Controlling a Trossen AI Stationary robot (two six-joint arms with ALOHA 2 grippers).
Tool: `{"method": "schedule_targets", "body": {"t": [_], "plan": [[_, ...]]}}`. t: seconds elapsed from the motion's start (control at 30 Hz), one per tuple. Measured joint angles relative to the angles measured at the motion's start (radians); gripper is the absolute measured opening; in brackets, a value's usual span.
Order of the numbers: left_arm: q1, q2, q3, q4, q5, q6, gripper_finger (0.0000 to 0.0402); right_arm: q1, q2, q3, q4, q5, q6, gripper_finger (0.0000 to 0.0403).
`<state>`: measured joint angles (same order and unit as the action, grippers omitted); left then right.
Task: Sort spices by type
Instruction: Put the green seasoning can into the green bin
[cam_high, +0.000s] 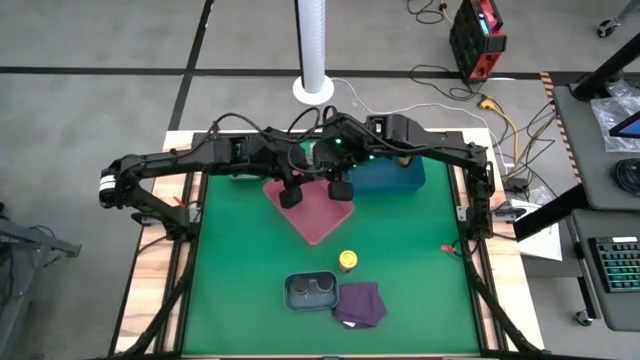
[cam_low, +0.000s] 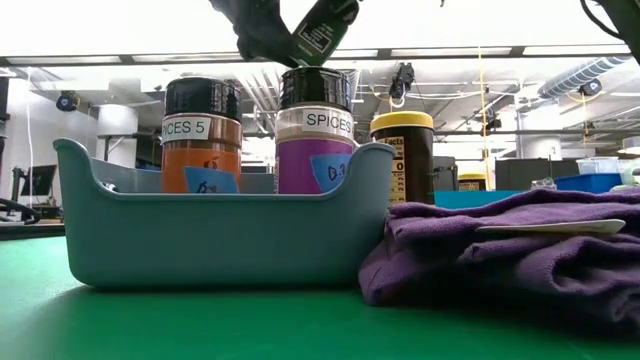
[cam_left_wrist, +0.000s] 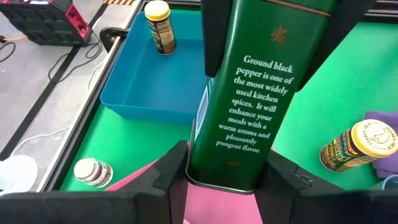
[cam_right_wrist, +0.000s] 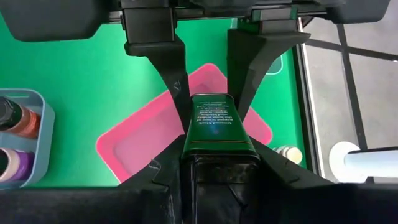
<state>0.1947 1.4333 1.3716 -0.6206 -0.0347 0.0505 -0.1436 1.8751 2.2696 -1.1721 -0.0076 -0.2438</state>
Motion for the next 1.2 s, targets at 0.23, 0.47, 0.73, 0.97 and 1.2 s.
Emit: {"method": "schedule_targets", "body": {"t": [0.23, 0.47, 0.73, 0.97, 1.2], "plan": [[-0.002, -0.012, -0.003, 0.044, 0.002, 0.001, 0.0121, 0.0, -0.003, 0.002, 0.016, 0.0, 0.057, 0.0235], [0.0, -0.025, -0.006, 0.074, 0.0, -0.004, 0.0121, -0.001, -0.062, 0.002, 0.021, 0.01, 0.099, 0.0332], [0.0, -0.061, -0.009, 0.21, 0.046, -0.007, 0.0121, -0.021, -0.214, 0.002, 0.067, 0.007, 0.147, 0.0322], [0.0, -0.139, -0.056, 0.404, 0.09, -0.038, 0.0121, -0.03, -0.331, 0.001, 0.188, 0.007, 0.165, 0.0311], [0.0, -0.247, -0.181, 0.815, 0.128, -0.145, 0.0121, 0.004, -0.35, -0.029, 0.309, -0.053, 0.158, 0.0326]]}}
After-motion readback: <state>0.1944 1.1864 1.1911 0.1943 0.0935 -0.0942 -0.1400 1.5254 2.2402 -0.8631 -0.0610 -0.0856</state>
